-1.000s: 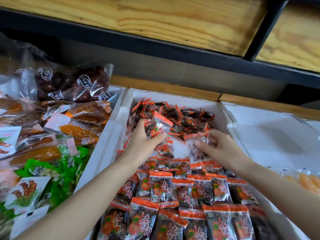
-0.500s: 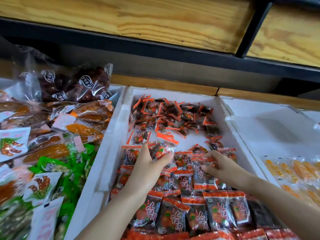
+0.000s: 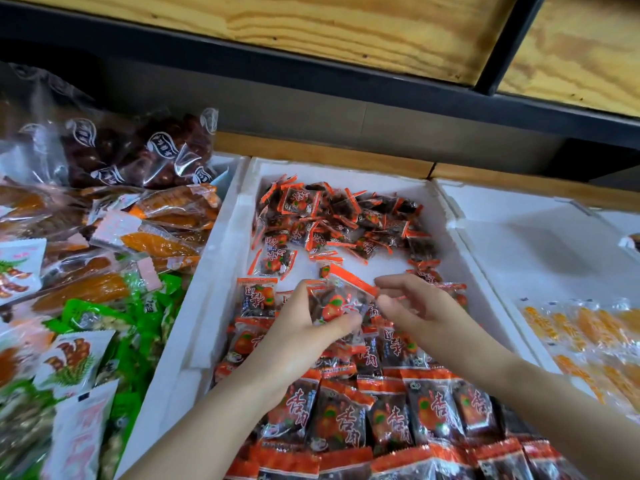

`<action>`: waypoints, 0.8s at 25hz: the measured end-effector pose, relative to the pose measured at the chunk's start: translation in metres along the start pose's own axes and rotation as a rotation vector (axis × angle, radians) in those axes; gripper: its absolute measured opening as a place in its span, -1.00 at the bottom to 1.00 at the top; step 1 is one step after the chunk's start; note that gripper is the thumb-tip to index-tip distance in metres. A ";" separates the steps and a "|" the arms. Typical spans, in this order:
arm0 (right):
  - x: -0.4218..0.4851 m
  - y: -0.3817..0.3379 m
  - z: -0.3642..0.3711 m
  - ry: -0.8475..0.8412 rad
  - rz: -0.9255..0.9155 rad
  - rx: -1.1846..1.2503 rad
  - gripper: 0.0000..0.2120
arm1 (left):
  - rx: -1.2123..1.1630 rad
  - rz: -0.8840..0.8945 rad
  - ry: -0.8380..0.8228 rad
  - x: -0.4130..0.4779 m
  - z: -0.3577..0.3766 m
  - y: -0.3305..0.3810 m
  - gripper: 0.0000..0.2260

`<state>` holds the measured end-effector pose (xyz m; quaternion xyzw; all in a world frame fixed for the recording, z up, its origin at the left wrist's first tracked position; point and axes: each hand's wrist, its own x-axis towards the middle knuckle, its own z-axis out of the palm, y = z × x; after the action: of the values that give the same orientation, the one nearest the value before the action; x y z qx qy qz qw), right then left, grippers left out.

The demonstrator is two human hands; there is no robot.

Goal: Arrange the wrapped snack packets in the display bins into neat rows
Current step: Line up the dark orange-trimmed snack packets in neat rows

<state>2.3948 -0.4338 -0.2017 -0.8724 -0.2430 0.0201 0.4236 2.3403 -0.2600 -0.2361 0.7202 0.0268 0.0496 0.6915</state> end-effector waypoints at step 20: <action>-0.064 0.003 -0.050 0.189 0.162 0.421 -0.51 | 0.285 0.179 -0.295 -0.017 0.080 0.035 -0.63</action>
<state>2.3514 -0.4999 -0.1826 -0.7794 -0.1221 0.0227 0.6141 2.3309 -0.3433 -0.2048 0.8096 -0.1319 0.0005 0.5720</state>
